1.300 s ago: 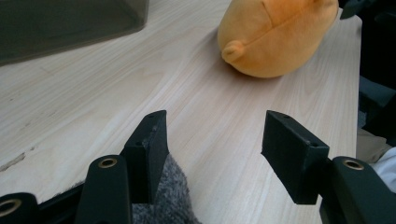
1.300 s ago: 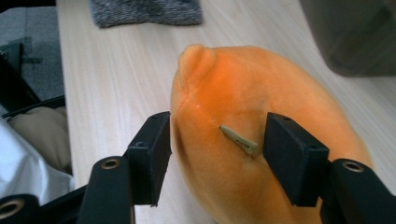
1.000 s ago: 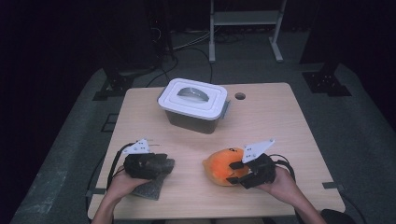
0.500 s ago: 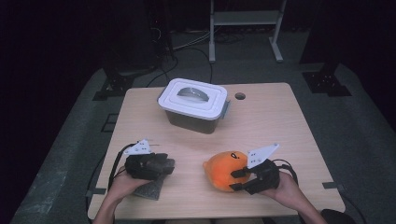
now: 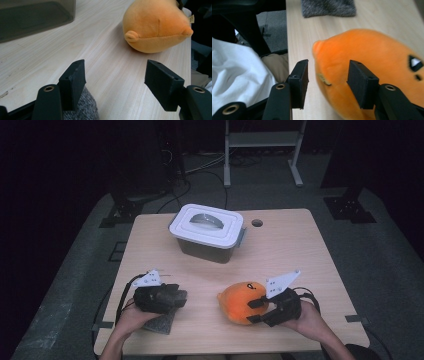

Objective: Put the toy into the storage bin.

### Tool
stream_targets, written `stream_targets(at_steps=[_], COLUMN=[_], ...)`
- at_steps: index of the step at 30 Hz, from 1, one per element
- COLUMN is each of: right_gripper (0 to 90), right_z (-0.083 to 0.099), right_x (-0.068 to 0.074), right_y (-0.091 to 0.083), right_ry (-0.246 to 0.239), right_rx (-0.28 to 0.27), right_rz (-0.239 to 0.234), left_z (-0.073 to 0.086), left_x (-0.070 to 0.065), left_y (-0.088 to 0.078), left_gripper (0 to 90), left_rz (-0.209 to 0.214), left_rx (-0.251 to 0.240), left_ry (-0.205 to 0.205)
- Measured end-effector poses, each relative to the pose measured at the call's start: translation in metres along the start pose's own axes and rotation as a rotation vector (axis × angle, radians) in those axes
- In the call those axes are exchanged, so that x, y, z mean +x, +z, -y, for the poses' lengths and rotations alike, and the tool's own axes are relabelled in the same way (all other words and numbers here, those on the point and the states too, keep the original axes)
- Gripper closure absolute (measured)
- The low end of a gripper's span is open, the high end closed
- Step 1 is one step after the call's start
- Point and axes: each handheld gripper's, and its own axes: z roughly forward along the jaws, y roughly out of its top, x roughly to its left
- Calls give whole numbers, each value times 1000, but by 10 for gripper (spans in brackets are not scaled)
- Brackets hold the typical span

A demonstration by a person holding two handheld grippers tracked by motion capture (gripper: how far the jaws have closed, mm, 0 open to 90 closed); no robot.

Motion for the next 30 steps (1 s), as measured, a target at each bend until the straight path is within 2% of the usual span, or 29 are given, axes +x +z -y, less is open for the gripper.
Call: stream_targets(at_steps=[3,8,11,15,18,20,22,25,26,27,30], right_gripper=[493,459,442,381,361,403,482,610,635,652,678], right_z=[-4,-10,-10,-4,3,8,11,12,11,10,6], right_x=[-10,-36,-51,-64,-66,-65,-62,-57,-54,-52,-45], right_y=[-4,-15,-16,-11,-5,0,1,2,1,0,0], right_ry=[-16,-26,-42,-30,-40,-34,-39,-17,34,56,77], right_rx=[-7,-29,-7,16,29,35,35,53,55,53,19], right_rz=[13,44,47,-28,-52,-50,-51,1,21,32,79], left_z=[0,0,0,0,0,0,0,-1,-1,-2,-3], left_x=[0,-1,-1,-2,-3,-3,-4,-4,-5,-5,-5], left_y=[0,0,0,0,2,2,3,4,4,5,5], left_gripper=[319,312,311,308,304,303,303,302,302,303,302], left_rz=[-1,-1,-1,4,4,7,7,7,7,7,9], left_rx=[2,3,4,4,8,8,11,11,10,11,8], left_ry=[3,7,8,11,11,13,15,18,18,18,20])
